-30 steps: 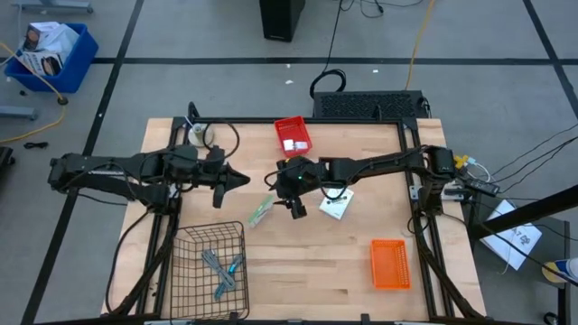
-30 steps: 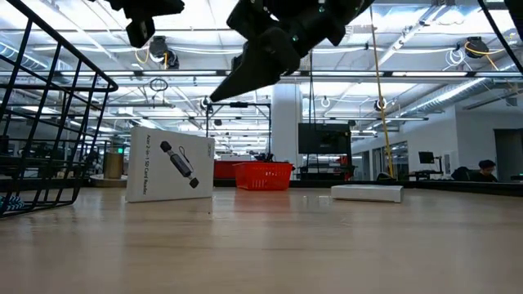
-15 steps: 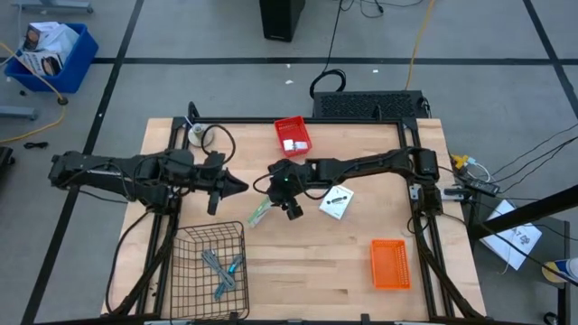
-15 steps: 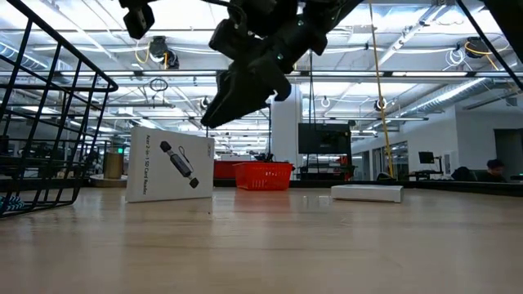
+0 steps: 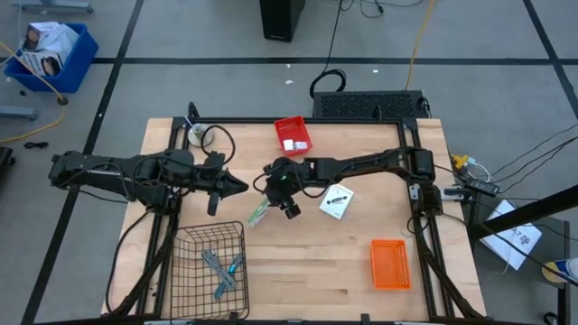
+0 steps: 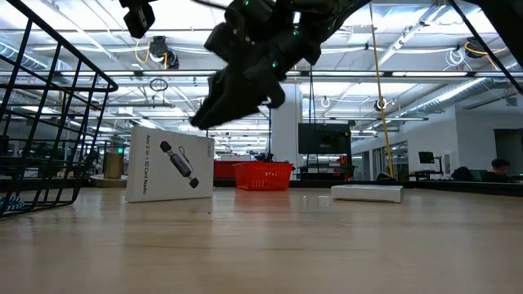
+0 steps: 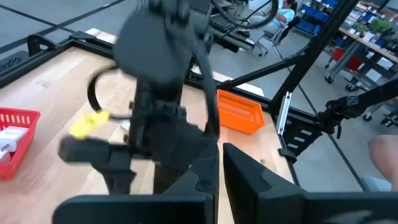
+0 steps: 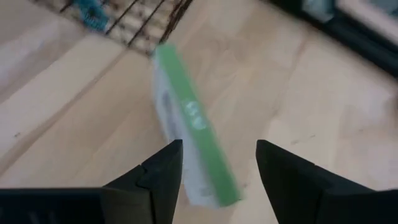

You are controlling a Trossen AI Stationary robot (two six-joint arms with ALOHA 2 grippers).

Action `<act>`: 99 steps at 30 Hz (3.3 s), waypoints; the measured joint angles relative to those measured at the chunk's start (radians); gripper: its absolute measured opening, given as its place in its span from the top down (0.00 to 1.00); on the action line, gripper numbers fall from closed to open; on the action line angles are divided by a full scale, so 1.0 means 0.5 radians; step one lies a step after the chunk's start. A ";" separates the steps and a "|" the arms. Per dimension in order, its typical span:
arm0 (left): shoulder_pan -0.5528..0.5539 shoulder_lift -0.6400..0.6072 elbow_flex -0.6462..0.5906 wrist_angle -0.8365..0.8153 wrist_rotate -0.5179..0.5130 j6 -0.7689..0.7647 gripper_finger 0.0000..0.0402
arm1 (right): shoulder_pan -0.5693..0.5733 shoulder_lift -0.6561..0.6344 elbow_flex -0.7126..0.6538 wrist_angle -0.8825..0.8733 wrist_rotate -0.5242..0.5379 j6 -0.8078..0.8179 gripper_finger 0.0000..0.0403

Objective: Pick and place items into bin
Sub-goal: Put the left white card reader box into the orange basket

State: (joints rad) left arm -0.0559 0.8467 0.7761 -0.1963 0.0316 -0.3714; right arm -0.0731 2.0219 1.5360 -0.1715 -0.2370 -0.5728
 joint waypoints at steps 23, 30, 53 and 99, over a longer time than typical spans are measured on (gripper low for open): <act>-0.004 0.008 0.001 0.026 -0.051 0.031 0.94 | 0.118 -0.053 0.026 -0.245 0.376 0.460 0.90; -0.017 0.008 0.002 -0.012 -0.159 0.044 0.94 | 0.392 -0.365 0.025 -0.803 0.886 1.197 0.92; -0.135 0.420 0.001 0.426 -0.419 0.118 0.94 | 1.932 -0.735 -0.006 -2.510 1.725 5.247 0.92; -0.125 0.458 0.001 0.869 -0.432 0.351 0.94 | 2.686 -0.539 -0.246 -2.798 0.992 5.672 0.92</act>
State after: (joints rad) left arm -0.1184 1.0756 0.7765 0.2381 -0.1844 -0.1961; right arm 1.2697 1.7523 1.4132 -1.5704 0.2589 2.2631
